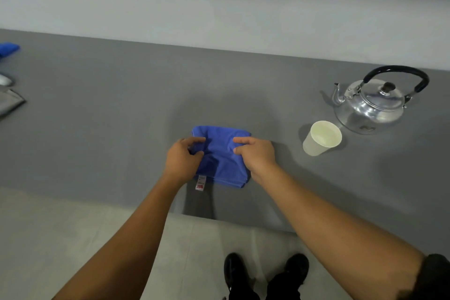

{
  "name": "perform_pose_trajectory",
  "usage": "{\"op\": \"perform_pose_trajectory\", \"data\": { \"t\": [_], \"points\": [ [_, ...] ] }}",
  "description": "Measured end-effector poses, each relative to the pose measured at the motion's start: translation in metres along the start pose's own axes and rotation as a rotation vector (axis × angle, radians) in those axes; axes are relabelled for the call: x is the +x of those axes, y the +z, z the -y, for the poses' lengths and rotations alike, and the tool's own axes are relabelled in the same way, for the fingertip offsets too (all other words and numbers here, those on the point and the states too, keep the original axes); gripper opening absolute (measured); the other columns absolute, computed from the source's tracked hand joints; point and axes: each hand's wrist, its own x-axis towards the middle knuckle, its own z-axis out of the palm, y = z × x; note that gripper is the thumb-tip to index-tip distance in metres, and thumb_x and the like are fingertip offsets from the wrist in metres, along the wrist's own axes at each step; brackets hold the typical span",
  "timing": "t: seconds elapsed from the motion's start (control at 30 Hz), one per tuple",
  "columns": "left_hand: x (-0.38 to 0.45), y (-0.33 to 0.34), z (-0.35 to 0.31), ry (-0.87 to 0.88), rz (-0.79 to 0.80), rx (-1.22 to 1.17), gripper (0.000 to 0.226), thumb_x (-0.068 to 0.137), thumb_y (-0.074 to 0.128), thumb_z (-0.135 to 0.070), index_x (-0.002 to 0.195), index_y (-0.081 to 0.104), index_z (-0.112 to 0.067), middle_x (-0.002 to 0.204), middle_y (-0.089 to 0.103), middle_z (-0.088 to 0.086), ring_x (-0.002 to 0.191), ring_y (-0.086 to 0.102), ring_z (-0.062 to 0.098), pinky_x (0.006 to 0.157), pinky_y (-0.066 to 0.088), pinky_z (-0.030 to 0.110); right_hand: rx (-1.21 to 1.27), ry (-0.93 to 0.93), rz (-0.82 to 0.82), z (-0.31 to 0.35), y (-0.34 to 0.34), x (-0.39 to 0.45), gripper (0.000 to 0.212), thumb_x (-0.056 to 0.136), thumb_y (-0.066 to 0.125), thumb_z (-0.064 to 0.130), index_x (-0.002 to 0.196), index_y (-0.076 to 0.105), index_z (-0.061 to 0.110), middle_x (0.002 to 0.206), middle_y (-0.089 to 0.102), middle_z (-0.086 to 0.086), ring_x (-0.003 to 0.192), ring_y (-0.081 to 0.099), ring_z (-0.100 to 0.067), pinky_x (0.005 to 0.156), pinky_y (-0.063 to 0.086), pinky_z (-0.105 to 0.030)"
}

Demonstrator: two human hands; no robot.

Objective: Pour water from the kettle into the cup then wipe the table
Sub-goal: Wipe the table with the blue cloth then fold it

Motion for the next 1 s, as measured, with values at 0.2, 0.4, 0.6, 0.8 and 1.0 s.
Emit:
{"op": "perform_pose_trajectory", "data": {
  "t": [0.2, 0.4, 0.6, 0.8, 1.0],
  "points": [
    [-0.03, -0.009, -0.008, -0.058, 0.036, -0.246, 0.036, 0.091, 0.066, -0.006, 0.119, 0.074, -0.028, 0.083, 0.074, 0.022, 0.066, 0.063, 0.028, 0.072, 0.059, 0.05, 0.061, -0.087, 0.061, 0.002, -0.019, -0.022, 0.045, 0.078, 0.064, -0.005, 0.084, 0.08, 0.035, 0.09, 0.079, 0.004, 0.074, 0.069, -0.023, 0.077, 0.063, -0.035],
    [-0.064, -0.01, -0.014, 0.032, 0.117, -0.372, 0.063, 0.078, 0.073, 0.013, 0.128, 0.069, -0.025, 0.105, 0.079, -0.007, 0.096, 0.075, 0.011, 0.078, 0.06, 0.021, -0.198, -0.393, 0.168, -0.007, -0.063, -0.047, 0.061, 0.073, 0.073, -0.007, 0.122, 0.073, 0.029, 0.098, 0.067, 0.015, 0.072, 0.061, 0.005, 0.074, 0.051, -0.015],
    [-0.091, 0.0, -0.029, 0.127, 0.079, -0.331, 0.063, 0.08, 0.079, 0.005, 0.126, 0.069, -0.038, 0.112, 0.074, -0.011, 0.093, 0.072, 0.008, 0.076, 0.058, 0.018, -0.217, -0.454, 0.204, -0.017, -0.111, -0.083, 0.066, 0.078, 0.069, -0.011, 0.13, 0.067, 0.029, 0.118, 0.056, 0.012, 0.092, 0.062, -0.003, 0.089, 0.052, -0.021],
    [-0.131, 0.044, -0.057, 0.215, 0.172, -0.387, 0.053, 0.088, 0.076, -0.001, 0.122, 0.071, -0.042, 0.115, 0.068, -0.019, 0.092, 0.067, 0.013, 0.08, 0.058, 0.024, -0.121, -0.422, 0.146, -0.052, -0.19, -0.113, 0.063, 0.081, 0.068, -0.015, 0.126, 0.07, 0.029, 0.131, 0.055, 0.011, 0.109, 0.064, -0.006, 0.092, 0.055, -0.022],
    [-0.161, 0.108, -0.097, 0.272, 0.315, -0.338, 0.052, 0.09, 0.076, -0.013, 0.128, 0.066, -0.047, 0.129, 0.054, -0.035, 0.091, 0.067, 0.01, 0.083, 0.059, 0.025, -0.157, -0.379, 0.069, -0.083, -0.28, -0.118, 0.073, 0.08, 0.064, -0.023, 0.125, 0.07, 0.035, 0.135, 0.052, 0.011, 0.111, 0.06, 0.001, 0.085, 0.051, -0.012]
  ]
}}
